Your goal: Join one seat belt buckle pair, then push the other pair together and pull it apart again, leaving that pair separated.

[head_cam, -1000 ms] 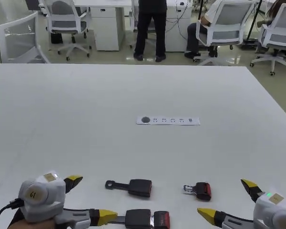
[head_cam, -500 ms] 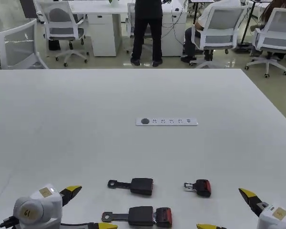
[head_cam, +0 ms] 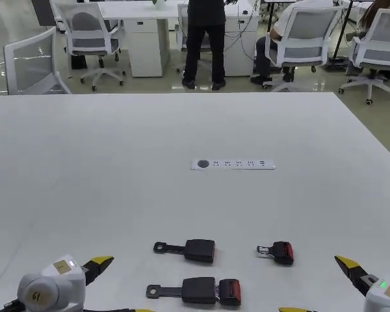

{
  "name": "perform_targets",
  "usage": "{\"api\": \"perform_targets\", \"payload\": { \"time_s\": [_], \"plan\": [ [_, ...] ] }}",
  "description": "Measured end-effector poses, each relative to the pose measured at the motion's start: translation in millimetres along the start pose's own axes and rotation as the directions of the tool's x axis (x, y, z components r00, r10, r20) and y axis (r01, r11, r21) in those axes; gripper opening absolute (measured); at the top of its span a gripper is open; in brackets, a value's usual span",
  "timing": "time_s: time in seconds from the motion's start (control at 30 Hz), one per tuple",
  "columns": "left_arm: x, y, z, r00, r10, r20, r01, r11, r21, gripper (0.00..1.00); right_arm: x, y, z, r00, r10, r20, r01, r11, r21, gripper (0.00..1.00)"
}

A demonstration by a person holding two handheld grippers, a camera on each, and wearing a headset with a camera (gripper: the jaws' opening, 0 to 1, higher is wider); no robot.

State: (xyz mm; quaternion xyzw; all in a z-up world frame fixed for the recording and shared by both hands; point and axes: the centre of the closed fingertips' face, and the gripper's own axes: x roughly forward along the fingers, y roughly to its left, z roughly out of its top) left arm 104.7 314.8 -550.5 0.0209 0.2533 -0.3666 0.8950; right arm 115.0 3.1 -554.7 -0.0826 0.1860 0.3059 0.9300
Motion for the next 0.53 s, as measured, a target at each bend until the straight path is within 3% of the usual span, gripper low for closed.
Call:
{"api": "perform_targets", "payload": {
  "time_s": [0.17,0.53],
  "plan": [
    [-2.4,0.5,-3.0,0.9999,-0.003,-0.017,0.003,1.0,0.019,1.0,1.4,4.8,-0.3,0.9997,0.024,-0.01,-0.024,0.999,-0.023,1.0],
    [-8.5,2.9,6.8,0.9998,0.004,-0.021,-0.003,0.999,0.045,1.0,1.1,-3.8,2.7,0.9995,0.029,-0.016,-0.03,0.998,-0.059,1.0]
  ]
}}
